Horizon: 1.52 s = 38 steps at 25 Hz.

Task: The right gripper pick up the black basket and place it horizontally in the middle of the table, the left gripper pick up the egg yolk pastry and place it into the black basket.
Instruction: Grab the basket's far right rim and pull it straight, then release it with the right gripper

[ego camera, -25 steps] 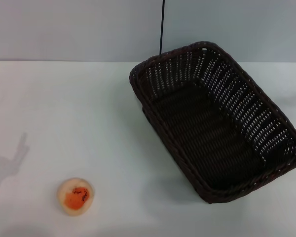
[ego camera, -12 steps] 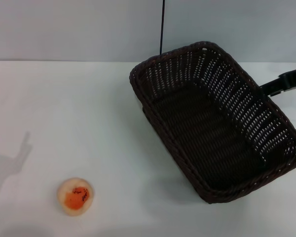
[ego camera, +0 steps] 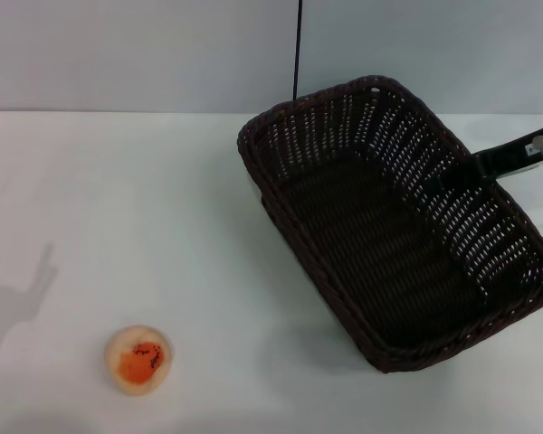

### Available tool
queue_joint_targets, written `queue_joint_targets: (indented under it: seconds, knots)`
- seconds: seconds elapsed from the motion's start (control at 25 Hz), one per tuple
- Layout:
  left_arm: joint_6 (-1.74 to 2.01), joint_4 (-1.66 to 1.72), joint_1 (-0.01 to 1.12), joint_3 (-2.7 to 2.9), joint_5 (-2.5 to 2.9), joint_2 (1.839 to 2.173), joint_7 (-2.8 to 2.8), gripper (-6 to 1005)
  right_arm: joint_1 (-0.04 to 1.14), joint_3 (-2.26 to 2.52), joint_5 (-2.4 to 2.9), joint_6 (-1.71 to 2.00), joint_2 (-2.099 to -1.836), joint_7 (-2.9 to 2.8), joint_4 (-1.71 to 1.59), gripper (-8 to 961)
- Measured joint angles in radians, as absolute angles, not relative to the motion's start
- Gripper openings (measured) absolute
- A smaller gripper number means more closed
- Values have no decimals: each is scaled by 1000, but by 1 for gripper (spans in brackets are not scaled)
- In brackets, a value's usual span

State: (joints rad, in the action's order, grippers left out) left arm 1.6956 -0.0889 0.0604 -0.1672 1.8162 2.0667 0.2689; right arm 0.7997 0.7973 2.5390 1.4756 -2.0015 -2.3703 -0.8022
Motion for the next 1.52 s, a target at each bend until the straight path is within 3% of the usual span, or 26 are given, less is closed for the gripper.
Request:
queue_joint_targets:
  seconds: [0.32,0.64,0.84,1.36,1.52]
  knots:
    - [1699,-88,58,-167,1816,2066,270,783,789,831,2542,1467,-2019,-2355,-826,512]
    - [1714,-83,55,-167,1816,2066,272,781,776,849,2536,1494,-2030,-2340,-909,332]
    - [1719,-80,48,-167,1816,2065,272,779,766,894,2538,1546,-2033,-2273,-1015,166]
    - [1755,-66,25,-167,1815,2064,265,775,785,897,2499,1732,-2019,-2000,-1228,163]
    - [1764,-68,20,-167,1815,2066,265,773,798,919,2490,1735,-2036,-1901,-1227,162]
